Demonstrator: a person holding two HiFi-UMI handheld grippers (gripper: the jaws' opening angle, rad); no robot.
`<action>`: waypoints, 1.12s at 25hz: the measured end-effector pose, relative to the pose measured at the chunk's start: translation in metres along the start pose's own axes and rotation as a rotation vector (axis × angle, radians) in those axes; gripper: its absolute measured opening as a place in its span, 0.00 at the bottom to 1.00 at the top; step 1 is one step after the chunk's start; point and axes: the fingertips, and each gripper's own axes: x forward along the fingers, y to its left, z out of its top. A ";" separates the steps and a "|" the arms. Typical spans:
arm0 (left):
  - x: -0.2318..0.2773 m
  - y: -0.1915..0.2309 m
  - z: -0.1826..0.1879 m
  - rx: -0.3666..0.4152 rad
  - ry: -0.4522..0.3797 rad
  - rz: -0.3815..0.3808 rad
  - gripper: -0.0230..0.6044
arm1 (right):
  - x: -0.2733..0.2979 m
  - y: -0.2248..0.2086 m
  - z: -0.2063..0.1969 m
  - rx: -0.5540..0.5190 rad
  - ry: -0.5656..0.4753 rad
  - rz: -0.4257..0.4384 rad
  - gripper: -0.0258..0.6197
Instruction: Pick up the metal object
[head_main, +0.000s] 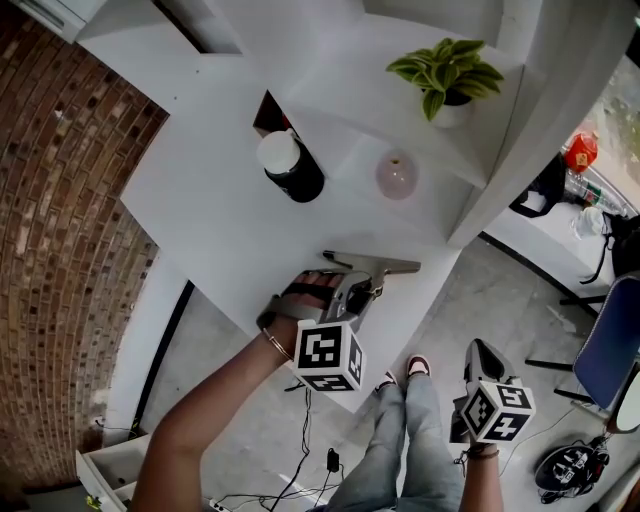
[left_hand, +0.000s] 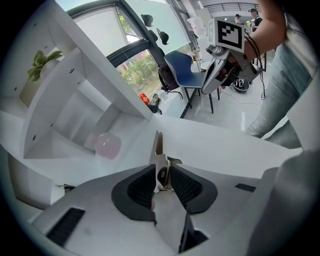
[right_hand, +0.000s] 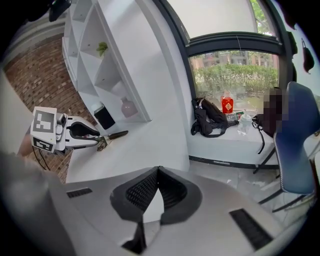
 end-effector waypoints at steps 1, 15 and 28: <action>0.001 0.000 -0.001 0.004 0.001 0.003 0.19 | -0.001 -0.001 -0.001 0.003 0.000 -0.002 0.04; 0.001 0.012 0.005 0.024 -0.009 0.071 0.11 | -0.004 -0.006 0.006 0.013 -0.009 -0.015 0.04; -0.004 0.024 0.013 0.039 -0.035 0.097 0.06 | -0.015 -0.005 0.027 0.003 -0.029 -0.026 0.04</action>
